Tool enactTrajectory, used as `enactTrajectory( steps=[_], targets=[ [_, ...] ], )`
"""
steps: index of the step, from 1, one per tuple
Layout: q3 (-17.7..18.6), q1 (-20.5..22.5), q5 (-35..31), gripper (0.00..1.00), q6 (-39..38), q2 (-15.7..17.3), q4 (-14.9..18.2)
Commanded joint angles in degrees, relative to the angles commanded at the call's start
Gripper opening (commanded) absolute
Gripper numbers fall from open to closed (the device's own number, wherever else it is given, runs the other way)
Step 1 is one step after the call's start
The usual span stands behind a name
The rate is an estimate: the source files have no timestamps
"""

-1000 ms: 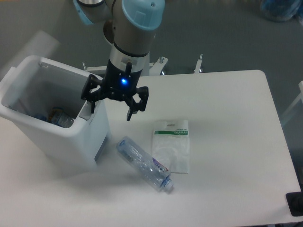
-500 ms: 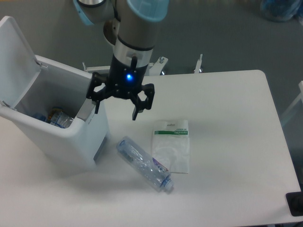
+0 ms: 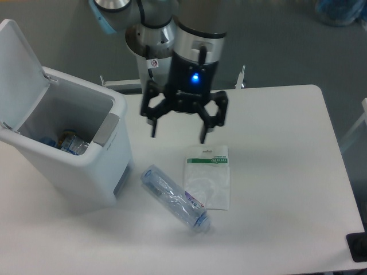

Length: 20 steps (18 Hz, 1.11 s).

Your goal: Open the trash can

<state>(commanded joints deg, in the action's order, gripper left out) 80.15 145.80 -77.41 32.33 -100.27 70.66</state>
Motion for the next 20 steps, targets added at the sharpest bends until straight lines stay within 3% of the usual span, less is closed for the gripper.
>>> enactTrajectory(
  steps=[3,5,10,13,20],
  targets=[
    [1.66,4.12,-2.31,1.0,8.86,-1.76,-0.08],
    [2.11,6.68,-2.31,1.0,18.69,-3.25,-0.35],
    [2.02,8.36,-2.4,1.0,37.61,-8.78,-0.88],
    [2.2,8.62,-3.44,1.0,40.27,-12.4,-5.0],
    [2.9,7.74,-9.6,1.0,40.36,-15.3,-6.85]
  ],
)
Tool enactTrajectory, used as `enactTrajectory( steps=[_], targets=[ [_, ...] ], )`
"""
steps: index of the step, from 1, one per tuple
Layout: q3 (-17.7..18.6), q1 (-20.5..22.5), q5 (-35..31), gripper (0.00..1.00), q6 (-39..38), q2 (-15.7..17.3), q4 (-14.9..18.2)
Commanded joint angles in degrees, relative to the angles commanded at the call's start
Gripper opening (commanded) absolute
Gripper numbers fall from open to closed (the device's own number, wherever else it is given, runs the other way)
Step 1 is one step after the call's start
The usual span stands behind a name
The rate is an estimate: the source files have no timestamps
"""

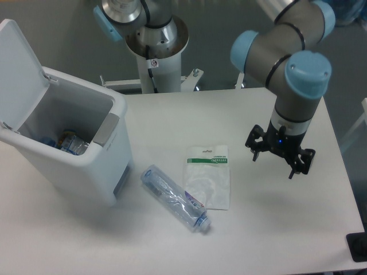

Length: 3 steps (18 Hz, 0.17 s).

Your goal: Open the trash can

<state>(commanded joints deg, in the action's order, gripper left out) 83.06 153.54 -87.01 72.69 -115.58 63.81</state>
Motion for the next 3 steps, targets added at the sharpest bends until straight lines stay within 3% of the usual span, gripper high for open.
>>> enactTrajectory(
  steps=[3],
  targets=[
    [0.0,0.0,-0.09,1.0,0.0,-0.26,-0.09]
  ],
)
